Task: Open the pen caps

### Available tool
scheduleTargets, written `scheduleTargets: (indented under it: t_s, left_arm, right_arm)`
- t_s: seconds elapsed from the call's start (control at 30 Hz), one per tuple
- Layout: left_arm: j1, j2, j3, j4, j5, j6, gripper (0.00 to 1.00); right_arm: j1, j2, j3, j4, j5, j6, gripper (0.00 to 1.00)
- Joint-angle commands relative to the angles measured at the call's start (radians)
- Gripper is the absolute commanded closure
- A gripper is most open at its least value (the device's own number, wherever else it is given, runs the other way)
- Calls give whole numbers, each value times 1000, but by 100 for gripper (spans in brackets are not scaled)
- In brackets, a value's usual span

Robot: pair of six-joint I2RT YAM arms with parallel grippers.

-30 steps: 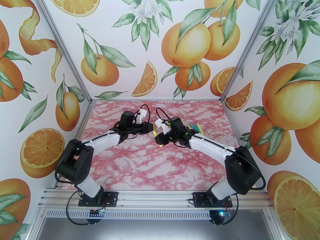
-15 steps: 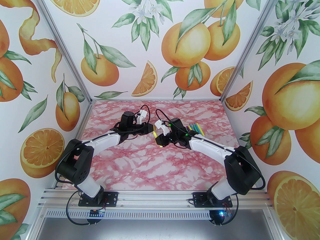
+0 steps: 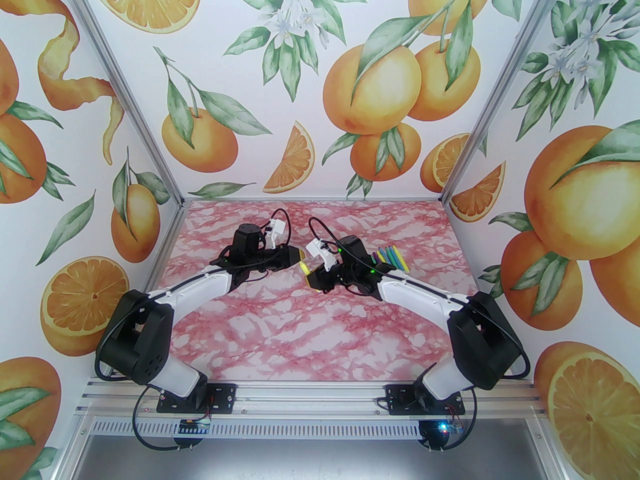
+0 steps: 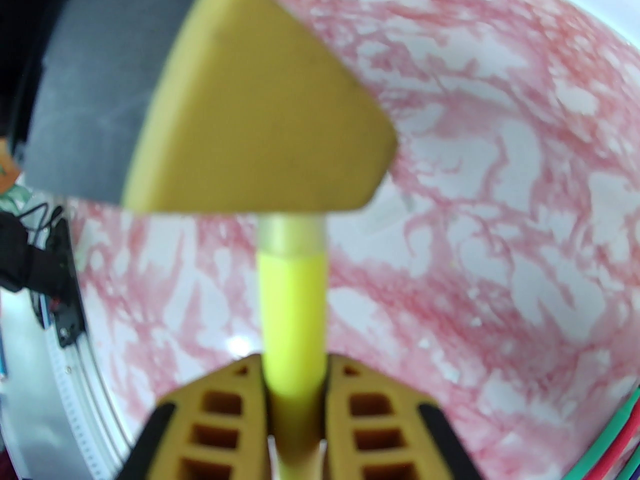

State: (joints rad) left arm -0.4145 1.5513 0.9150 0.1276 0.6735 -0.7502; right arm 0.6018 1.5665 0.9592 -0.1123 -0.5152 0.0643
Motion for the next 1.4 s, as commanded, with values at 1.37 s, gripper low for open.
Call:
scheduleTargets:
  t_s: [1.37]
  left_arm:
    - [67,128,377,-657,-337,458,100]
  right_arm:
    - [-88,-17,-37,-177,370,116,100]
